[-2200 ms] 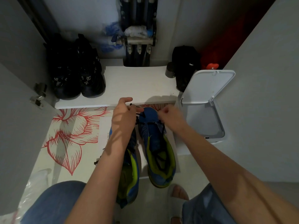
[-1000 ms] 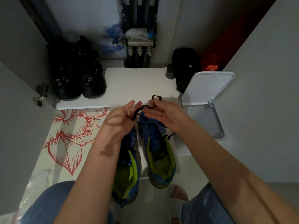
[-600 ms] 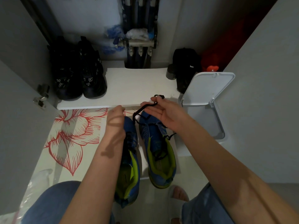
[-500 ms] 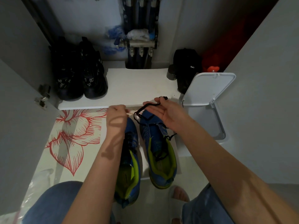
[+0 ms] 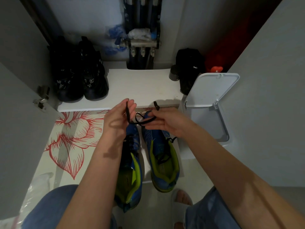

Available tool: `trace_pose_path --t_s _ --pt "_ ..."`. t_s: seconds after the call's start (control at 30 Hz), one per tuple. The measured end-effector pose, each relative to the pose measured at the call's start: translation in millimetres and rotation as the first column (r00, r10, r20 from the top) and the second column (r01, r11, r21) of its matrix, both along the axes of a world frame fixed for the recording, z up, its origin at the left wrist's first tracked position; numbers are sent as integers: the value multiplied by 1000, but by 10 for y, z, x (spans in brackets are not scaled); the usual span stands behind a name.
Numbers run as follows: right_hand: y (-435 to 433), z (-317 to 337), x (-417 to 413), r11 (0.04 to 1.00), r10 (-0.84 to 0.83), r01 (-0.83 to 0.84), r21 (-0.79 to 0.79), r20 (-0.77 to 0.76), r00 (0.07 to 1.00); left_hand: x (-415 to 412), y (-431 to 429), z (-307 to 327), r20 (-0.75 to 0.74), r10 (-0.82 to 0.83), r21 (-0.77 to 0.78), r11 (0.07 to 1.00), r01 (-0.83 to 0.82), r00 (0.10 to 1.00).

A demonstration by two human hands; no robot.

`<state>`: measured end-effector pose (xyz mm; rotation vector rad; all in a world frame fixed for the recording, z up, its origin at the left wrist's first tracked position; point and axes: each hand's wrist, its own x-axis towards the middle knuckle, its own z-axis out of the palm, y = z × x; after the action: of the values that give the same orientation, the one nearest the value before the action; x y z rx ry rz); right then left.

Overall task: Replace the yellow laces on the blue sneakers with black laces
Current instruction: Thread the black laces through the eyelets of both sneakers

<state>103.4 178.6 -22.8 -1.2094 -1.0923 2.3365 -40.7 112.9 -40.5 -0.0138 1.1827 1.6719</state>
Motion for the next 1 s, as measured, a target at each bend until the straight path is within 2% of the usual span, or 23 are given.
trace_pose_path --t_s 0.07,0.13,0.23,0.3,0.37,0.4,0.43,0.47,0.53,0.63,0.7,0.8,0.9,1.0 --pt "-32 16 -1 999 45 -45 -22 12 999 4 18 15 10 -46 50 998 45 999" --pt "-49 2 -22 999 17 -17 -38 7 1000 52 14 7 -81 -132 83 987 139 988" --pt "-48 -5 -38 998 6 -4 -65 23 1000 94 -18 -39 -159 -112 37 992 119 981" --pt "-39 34 6 990 138 -132 -48 158 978 100 -35 -15 -164 -73 31 996 79 984" --pt "-6 40 73 942 219 -311 129 469 856 106 -39 39 -266 -73 4 997 76 961" --pt "20 29 99 890 133 -361 278 600 789 119 -36 69 -347 -95 -19 995 95 933" --pt "47 21 106 820 12 -372 436 636 772 135 -37 101 -430 -120 -43 993 113 895" --pt "76 4 100 763 -56 -339 551 578 814 155 -36 127 -498 -143 -61 990 130 855" --pt "56 51 48 756 -19 -240 608 388 922 199 -22 141 -602 -184 -103 983 153 777" --pt "31 66 -22 696 20 -215 685 280 960 214 22 129 -670 -262 -201 965 170 695" --pt "61 38 -26 624 -1 -210 753 269 963 213 39 119 -649 -281 -216 959 183 707" --pt "113 27 -18 600 39 -206 773 229 973 217 45 142 -626 -285 -222 957 184 726" --pt "130 23 -4 644 69 -175 745 171 983 215 57 135 -589 -274 -216 960 178 760" --pt "150 -12 10 690 20 -102 717 122 992 259 47 123 -530 -302 -230 951 209 792"
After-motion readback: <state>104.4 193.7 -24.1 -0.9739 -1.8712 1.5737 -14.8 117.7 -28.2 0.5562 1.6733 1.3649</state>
